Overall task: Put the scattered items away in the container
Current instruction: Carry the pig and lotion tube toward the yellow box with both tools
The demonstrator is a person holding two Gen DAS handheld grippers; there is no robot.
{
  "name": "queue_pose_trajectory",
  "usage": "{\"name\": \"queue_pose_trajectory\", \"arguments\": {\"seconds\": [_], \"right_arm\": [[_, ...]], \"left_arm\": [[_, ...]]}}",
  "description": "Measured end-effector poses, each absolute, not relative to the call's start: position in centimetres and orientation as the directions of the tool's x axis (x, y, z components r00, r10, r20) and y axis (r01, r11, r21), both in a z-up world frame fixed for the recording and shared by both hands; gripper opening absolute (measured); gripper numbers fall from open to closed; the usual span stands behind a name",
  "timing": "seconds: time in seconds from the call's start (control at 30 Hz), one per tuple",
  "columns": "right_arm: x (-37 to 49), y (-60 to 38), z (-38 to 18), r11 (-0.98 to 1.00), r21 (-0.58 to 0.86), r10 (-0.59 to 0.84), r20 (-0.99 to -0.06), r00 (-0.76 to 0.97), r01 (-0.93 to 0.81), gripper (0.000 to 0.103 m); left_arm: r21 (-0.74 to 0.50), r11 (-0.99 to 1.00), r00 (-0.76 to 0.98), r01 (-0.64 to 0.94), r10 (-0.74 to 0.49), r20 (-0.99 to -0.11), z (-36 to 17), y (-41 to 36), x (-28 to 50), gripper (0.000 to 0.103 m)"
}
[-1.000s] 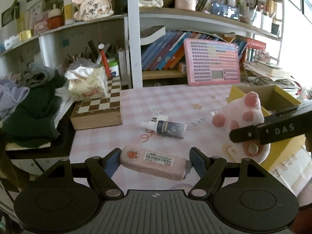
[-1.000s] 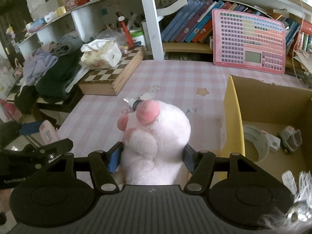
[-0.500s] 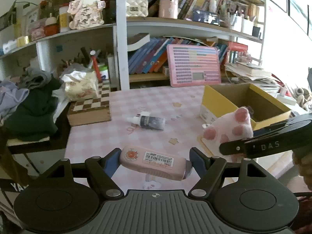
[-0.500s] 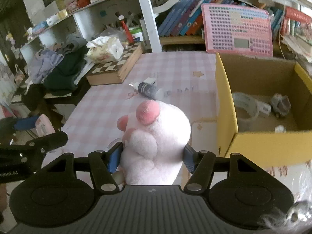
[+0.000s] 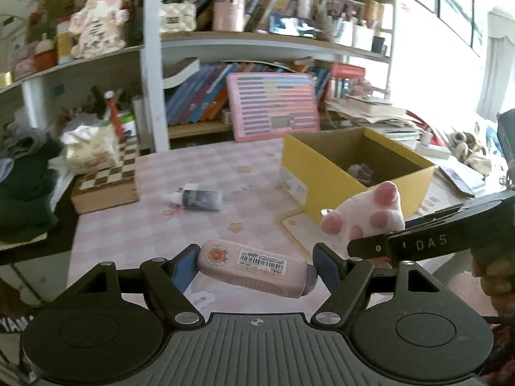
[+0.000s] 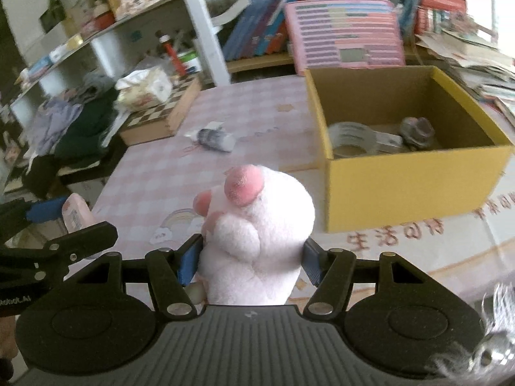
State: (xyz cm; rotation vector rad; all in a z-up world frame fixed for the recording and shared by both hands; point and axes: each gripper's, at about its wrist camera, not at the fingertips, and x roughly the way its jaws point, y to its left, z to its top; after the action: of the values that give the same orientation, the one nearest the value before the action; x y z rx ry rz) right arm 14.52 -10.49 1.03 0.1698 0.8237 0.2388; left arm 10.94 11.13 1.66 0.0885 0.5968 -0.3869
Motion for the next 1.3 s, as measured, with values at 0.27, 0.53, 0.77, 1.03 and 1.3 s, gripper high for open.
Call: {"name": "queue_pose_trajectory", "arguments": {"seconds": [0.27, 0.53, 0.77, 1.03, 1.3], "right_arm": [[12.8, -13.0, 1.2, 0.971, 0.230, 0.214, -0.702, 0.679, -0.069, 0.061], [11.6, -16.2, 1.1, 0.974, 0.225, 0.156, -0.707, 0.689, 0.010, 0.061], [11.6, -19.5, 1.3, 0.970, 0.232, 0.115, -0.706, 0.699, 0.074, 0.061], [12.5, -22.1, 2.1, 0.970, 0.226, 0.095, -0.678, 0.729, 0.085, 0.061], [15.0, -24.6, 3.4, 0.974, 0.212, 0.080, -0.643, 0.761, 0.077, 0.061]], "left_arm": [[-0.032, 0.889, 0.731, 0.456, -0.395, -0.556, 1.7, 8.8, 10.9, 0.077], [-0.038, 0.855, 0.702, 0.518, -0.449, -0.553, 1.7, 5.8, 11.4, 0.077], [-0.025, 0.827, 0.683, 0.562, -0.480, -0.550, 1.9, 3.1, 12.1, 0.077], [-0.013, 0.806, 0.680, 0.591, -0.507, -0.529, 2.7, 0.4, 13.6, 0.077], [0.003, 0.797, 0.688, 0.604, -0.519, -0.507, 3.5, -2.2, 15.8, 0.077]]}}
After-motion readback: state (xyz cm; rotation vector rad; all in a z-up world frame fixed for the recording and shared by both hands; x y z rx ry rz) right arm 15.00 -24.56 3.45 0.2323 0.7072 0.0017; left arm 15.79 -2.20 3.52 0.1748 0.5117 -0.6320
